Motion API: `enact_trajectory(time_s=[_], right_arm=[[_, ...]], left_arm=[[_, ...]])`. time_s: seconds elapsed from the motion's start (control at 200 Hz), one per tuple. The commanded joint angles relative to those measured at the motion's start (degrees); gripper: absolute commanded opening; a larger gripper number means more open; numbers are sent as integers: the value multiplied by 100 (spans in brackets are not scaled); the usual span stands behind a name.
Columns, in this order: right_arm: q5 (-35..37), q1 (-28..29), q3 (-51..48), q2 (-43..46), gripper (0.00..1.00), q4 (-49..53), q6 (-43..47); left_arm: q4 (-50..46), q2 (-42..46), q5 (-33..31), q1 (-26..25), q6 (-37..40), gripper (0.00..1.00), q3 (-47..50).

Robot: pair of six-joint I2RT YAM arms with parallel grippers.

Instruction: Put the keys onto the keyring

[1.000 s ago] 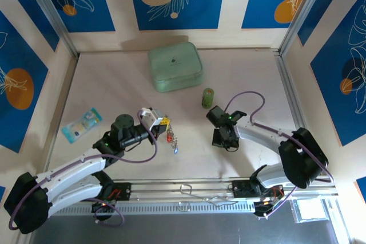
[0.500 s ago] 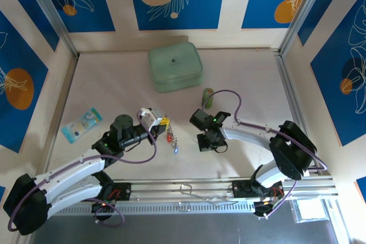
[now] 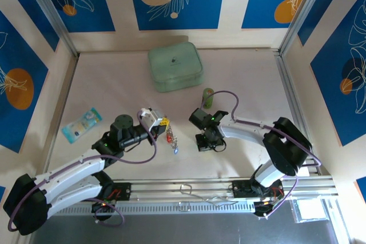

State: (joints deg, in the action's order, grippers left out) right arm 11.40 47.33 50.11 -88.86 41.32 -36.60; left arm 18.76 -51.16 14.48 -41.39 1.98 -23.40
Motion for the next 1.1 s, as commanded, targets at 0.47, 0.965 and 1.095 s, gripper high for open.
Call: enact_trajectory(time_s=[0.47, 0.965, 1.095], right_arm=[[-271, -81, 69, 23, 29, 28, -346], [-520, -84, -280, 422, 35, 53, -1770], [-621, -84, -434, 396, 34, -129, -1858]], left_arm=[[141, 13, 65, 4, 105, 0, -178], [171, 32, 132, 6, 119, 0, -165], [198, 15, 143, 0, 114, 0, -164]])
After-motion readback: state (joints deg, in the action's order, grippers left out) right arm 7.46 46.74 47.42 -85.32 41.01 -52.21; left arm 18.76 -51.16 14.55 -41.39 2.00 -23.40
